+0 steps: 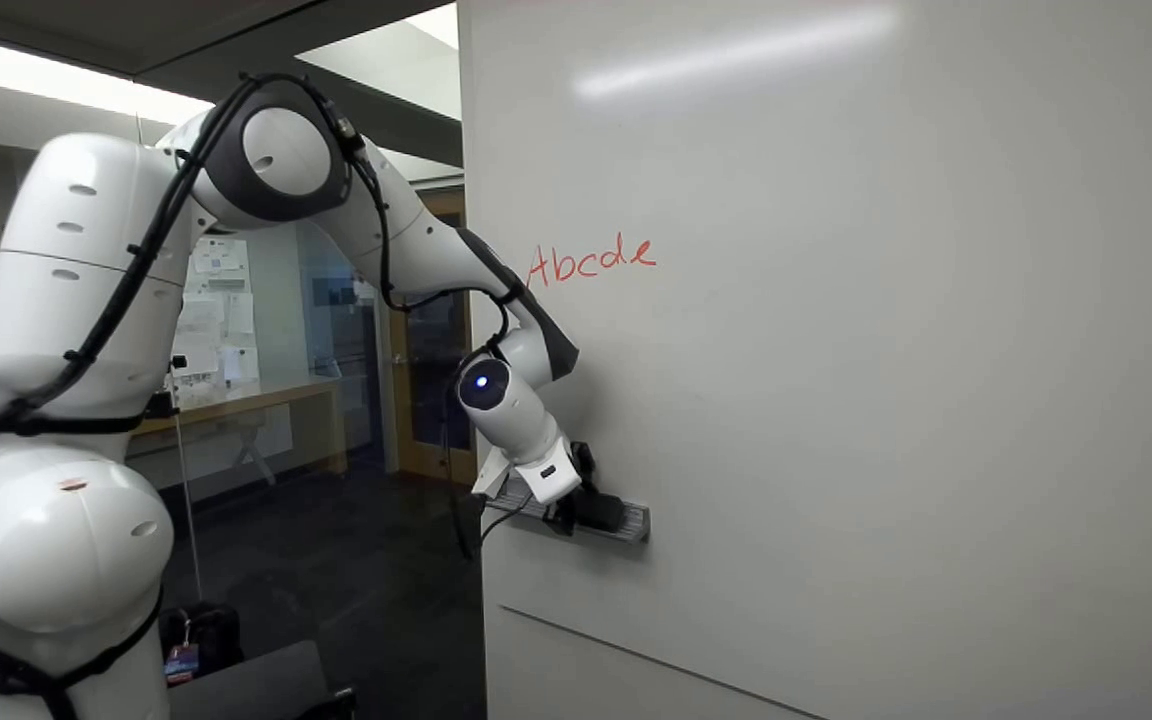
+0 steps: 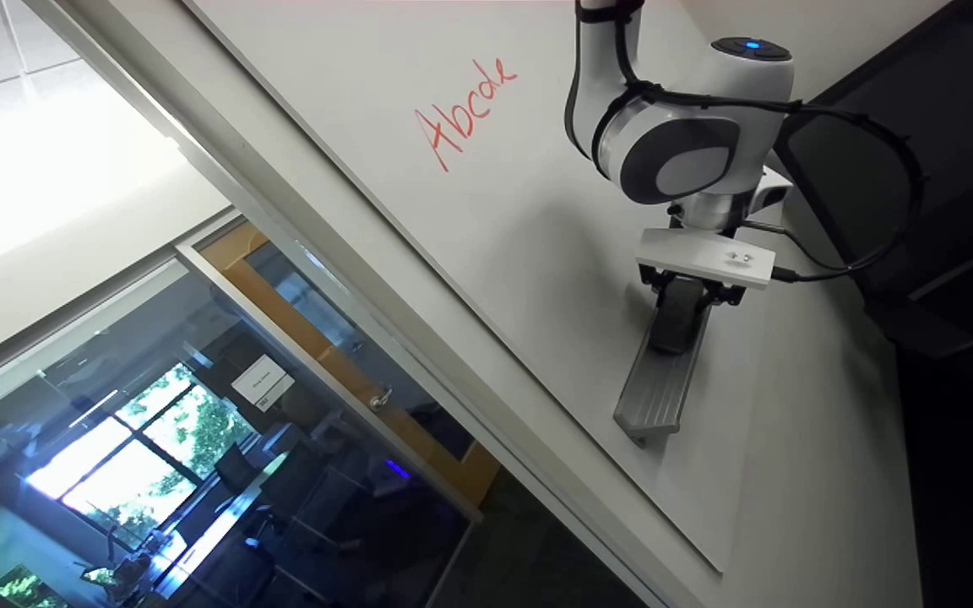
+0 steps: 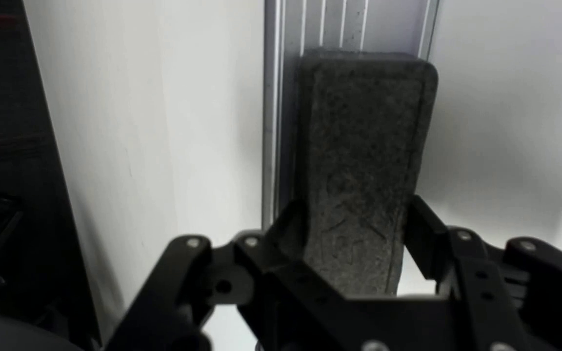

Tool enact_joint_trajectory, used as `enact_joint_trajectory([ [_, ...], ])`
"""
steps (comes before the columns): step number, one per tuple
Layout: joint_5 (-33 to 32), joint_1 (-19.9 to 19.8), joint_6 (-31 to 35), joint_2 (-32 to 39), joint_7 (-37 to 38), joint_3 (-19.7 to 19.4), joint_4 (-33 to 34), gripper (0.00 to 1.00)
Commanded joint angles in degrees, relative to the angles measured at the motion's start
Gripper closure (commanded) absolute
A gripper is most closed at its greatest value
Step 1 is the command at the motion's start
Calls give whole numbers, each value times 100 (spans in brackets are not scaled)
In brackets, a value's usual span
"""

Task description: Use the eraser to erase the board

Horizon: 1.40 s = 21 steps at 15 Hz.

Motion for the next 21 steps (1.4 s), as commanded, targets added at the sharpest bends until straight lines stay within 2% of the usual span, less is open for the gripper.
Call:
enact_joint_trajectory([
  [1, 155, 139, 150, 88, -186, -92, 198, 66],
  [2, 153, 145, 153, 60, -194, -100, 189, 70],
  [7, 376, 301, 277, -238, -524, -309, 64, 70],
  [12, 1177, 555, 269, -960, -1377, -913, -242, 70],
  [15, 1934, 634, 148, -1664, -2325, -1386, -463, 70],
  [17, 2514, 543, 43, -2144, -3124, -1612, -577, 70],
  [18, 2068, 452, -36, -2388, -2799, -1676, -649, 70],
  [21, 1993, -30, -303, -3079, -2876, -1498, -807, 70],
])
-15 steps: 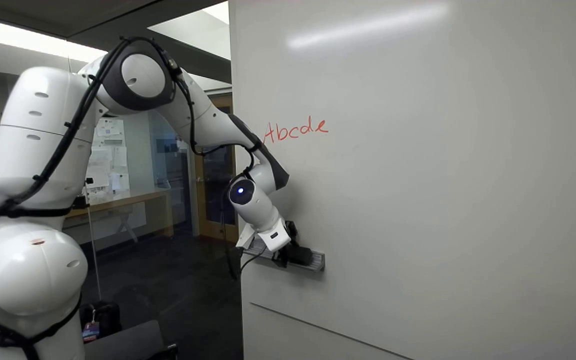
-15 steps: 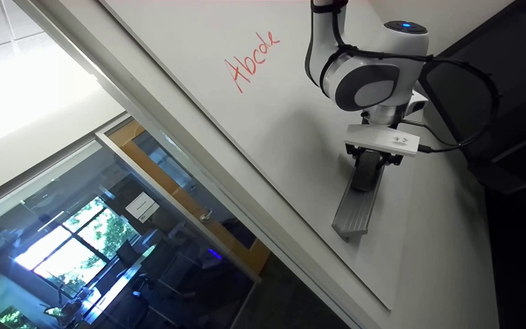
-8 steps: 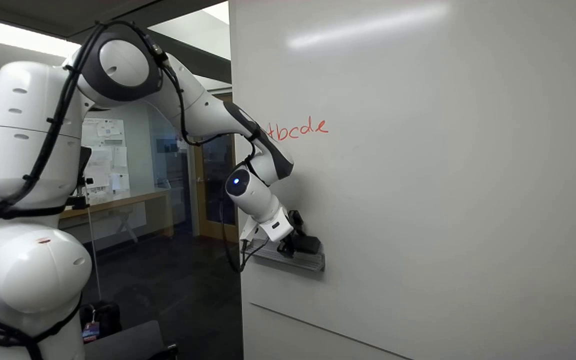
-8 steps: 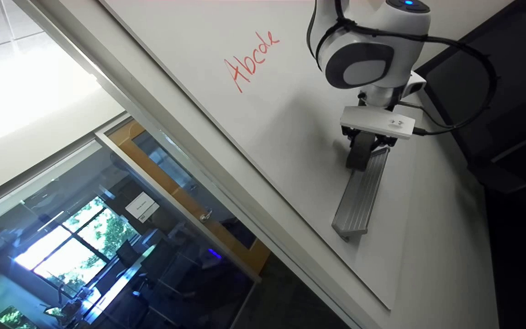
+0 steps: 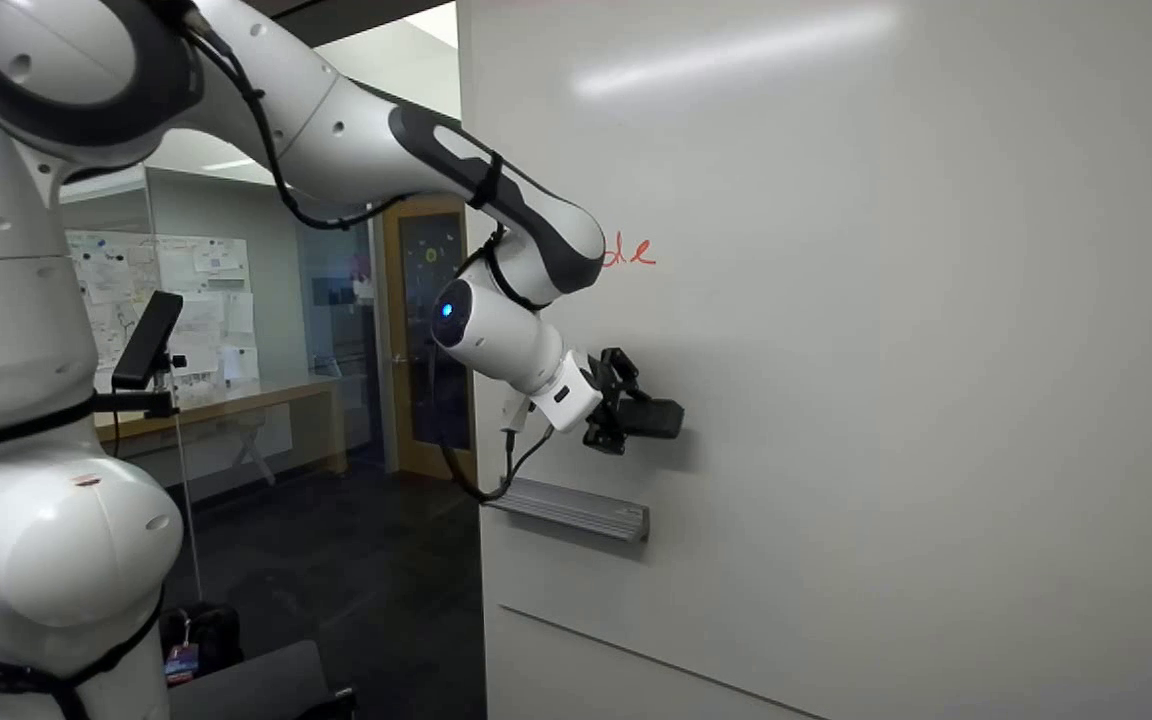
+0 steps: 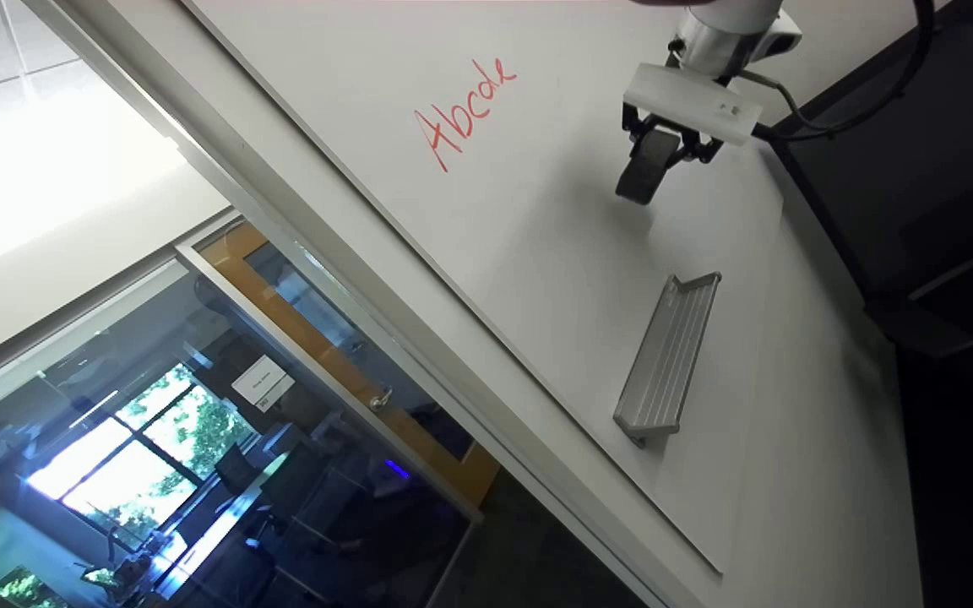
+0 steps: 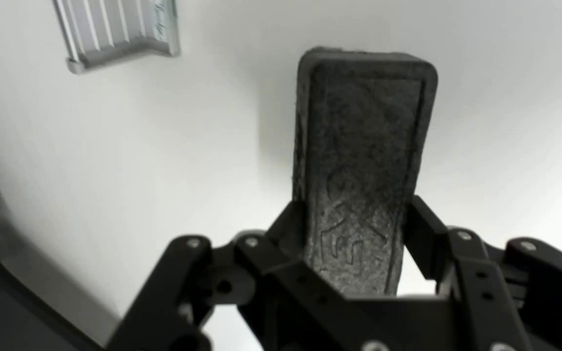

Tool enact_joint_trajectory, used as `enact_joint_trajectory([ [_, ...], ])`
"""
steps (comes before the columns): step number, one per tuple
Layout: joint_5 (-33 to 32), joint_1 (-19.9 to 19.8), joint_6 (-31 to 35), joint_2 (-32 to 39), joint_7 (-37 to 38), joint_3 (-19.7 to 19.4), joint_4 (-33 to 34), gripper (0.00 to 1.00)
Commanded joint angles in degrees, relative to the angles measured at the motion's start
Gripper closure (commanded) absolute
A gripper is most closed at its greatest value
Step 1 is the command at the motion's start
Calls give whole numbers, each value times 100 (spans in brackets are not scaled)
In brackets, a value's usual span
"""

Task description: Use the eraser to erase the board

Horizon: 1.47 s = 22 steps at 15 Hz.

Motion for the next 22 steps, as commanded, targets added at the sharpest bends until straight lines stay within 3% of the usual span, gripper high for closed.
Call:
enact_joint_trajectory([
  [1, -10, -549, -503, -1035, -128, 268, -454, 70],
  [7, -11, -1265, -1720, -1563, 77, 1020, -731, 70],
  [12, -11, -1412, -2616, -1481, 281, 1405, -707, 70],
  [13, -144, -2042, -2431, -1405, 455, 1940, -679, 45],
  [18, -127, -2023, -2554, -1410, 464, 2003, -682, 45],
  [19, -127, -2028, -2555, -1410, 464, 2002, -683, 70],
  [22, -116, -2371, -2570, -1281, 533, 2356, -405, 70],
])
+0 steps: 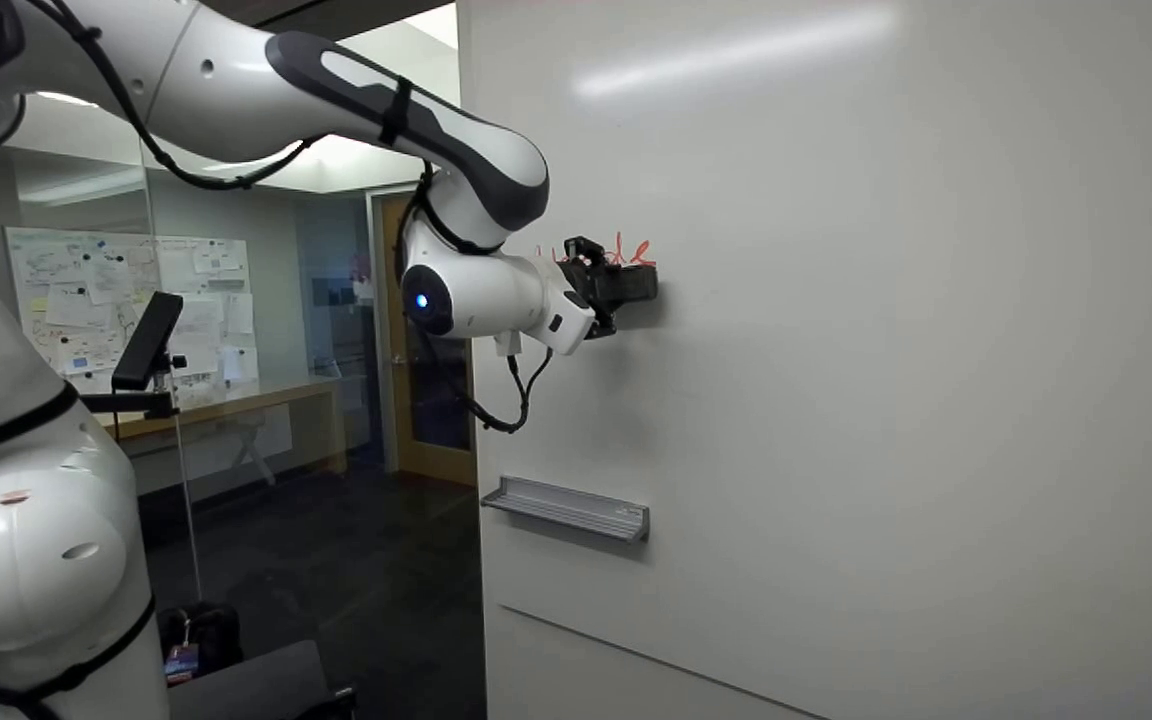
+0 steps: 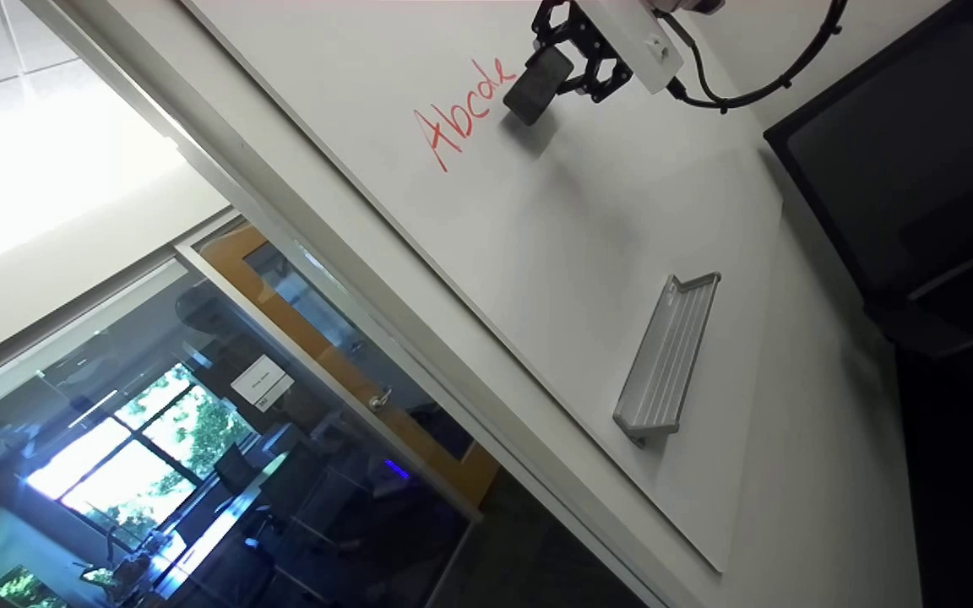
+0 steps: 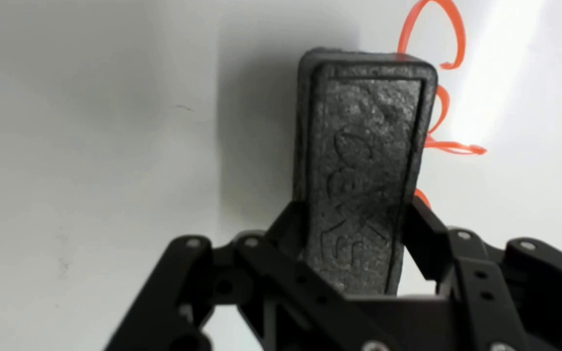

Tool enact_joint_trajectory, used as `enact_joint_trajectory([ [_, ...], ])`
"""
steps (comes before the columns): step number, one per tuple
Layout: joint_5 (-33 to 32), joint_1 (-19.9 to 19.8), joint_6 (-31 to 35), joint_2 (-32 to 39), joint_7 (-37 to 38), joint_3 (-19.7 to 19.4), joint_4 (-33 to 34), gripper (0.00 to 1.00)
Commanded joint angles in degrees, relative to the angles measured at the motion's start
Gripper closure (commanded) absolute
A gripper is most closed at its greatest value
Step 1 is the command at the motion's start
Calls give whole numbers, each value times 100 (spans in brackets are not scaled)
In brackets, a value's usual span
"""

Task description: Use the eraser to erase the board

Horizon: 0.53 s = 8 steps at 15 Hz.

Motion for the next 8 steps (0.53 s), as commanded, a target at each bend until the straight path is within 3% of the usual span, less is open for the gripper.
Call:
enact_joint_trajectory([
  [1, -82, -566, -117, 194, 373, 584, 344, 70],
  [8, -405, -740, 17, 779, 909, 929, 1234, 70],
])
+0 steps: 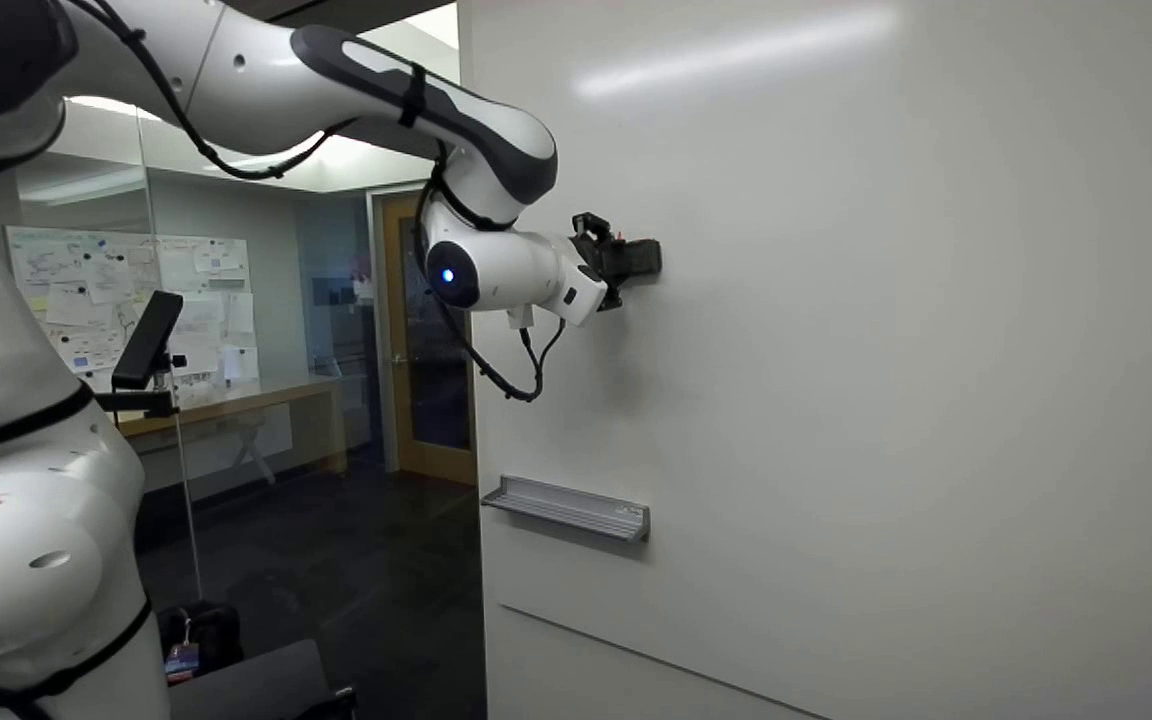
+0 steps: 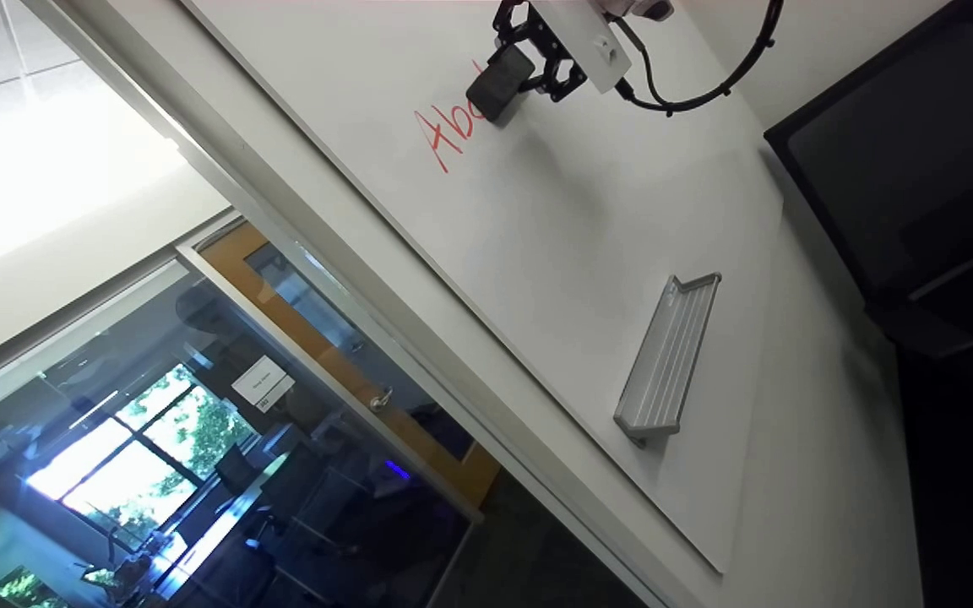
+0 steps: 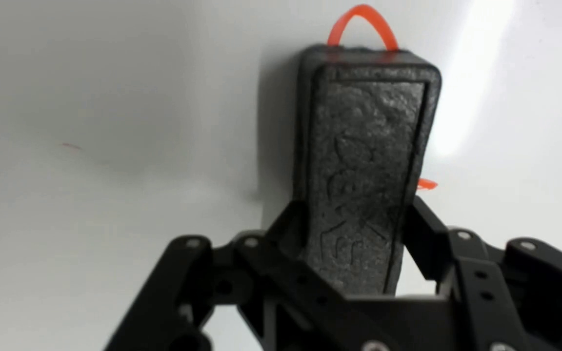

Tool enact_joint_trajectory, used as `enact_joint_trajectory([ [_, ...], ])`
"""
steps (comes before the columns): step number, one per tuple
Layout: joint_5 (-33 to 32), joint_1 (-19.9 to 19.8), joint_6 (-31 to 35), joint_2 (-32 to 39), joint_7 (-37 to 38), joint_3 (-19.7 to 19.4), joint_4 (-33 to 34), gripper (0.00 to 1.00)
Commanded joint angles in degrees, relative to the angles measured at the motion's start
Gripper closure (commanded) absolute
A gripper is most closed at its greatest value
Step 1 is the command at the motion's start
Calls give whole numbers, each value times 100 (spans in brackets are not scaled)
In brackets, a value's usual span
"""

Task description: Use the eraser to erase the board

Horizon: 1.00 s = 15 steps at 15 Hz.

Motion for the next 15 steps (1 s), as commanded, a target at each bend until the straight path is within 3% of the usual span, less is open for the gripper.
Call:
enact_joint_trajectory([
  [1, -412, -116, 53, 385, 495, 149, 530, 70],
  [15, -1110, 79, 304, 250, 991, 31, 1092, 70],
])
